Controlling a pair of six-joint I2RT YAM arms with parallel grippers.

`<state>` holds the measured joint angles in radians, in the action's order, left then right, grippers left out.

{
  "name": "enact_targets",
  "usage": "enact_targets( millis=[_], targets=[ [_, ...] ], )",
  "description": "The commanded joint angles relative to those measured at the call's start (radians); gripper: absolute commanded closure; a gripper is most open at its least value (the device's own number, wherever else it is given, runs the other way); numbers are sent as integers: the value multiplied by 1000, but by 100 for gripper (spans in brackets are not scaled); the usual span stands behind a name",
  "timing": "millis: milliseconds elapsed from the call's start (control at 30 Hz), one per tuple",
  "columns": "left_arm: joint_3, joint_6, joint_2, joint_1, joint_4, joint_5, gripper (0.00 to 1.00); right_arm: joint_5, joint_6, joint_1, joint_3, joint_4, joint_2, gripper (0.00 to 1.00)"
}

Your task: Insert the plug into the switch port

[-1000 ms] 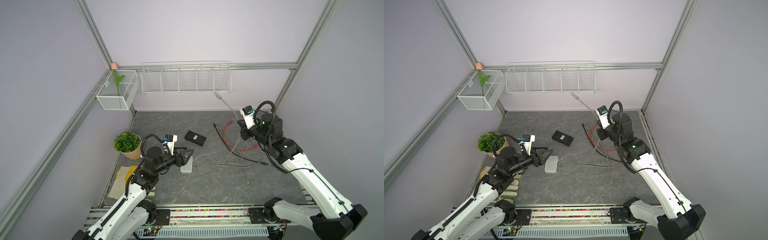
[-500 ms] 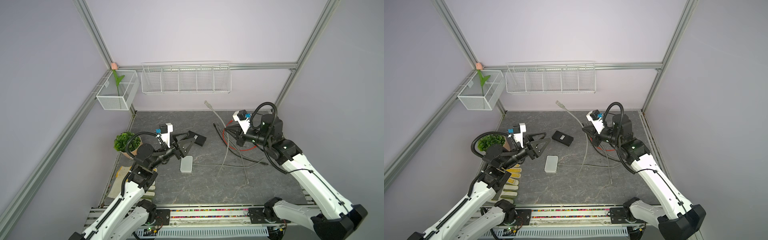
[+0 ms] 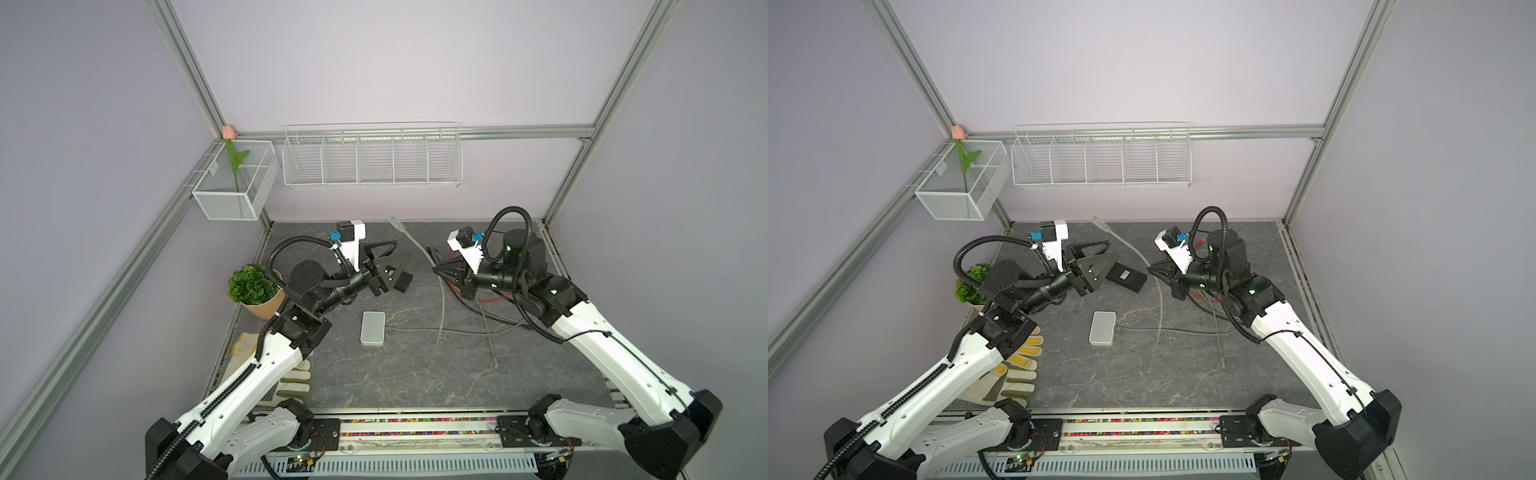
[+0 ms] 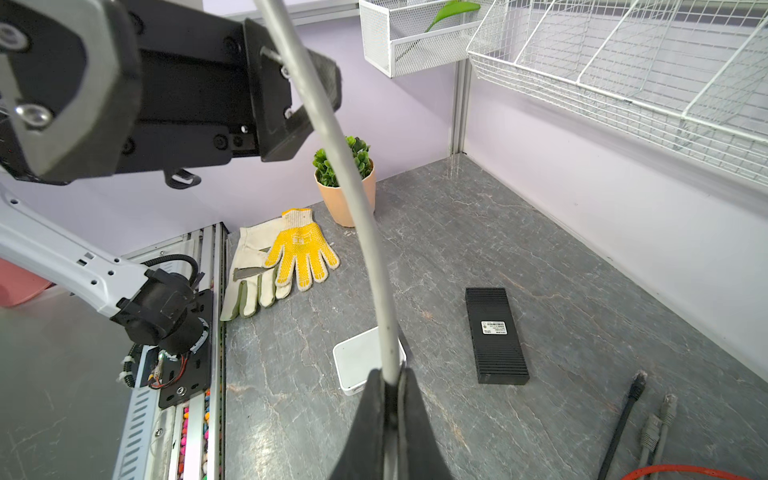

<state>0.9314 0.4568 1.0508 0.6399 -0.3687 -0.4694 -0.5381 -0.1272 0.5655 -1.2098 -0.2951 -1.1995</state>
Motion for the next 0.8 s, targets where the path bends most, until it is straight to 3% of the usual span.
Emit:
enact_targets(
  millis=[0,133,200,333,467,533,600,767],
  targets=[
    [52,-39,19,21,-6,56,36,13,3,21,-29,13,-14,93],
    [61,-31,32,27,-28,87,41,35,-6,42,-33,2,-26,93],
    [68,-32,37,30,-29,103,51,48,-11,49,-35,-6,-29,93],
    [86,-52,43,31,7,155,100,77,-14,57,-36,-10,-29,93],
    [90,-65,53,32,-24,166,100,132,-18,59,-55,-35,-32,90],
    [105,-71,68,32,-42,133,100,147,-30,59,-71,-57,-31,78],
    [138,-84,88,32,-42,69,100,152,-57,58,-97,-105,-27,57],
    [269,-129,144,32,32,-126,100,115,-143,46,-172,-223,21,48]
  ],
)
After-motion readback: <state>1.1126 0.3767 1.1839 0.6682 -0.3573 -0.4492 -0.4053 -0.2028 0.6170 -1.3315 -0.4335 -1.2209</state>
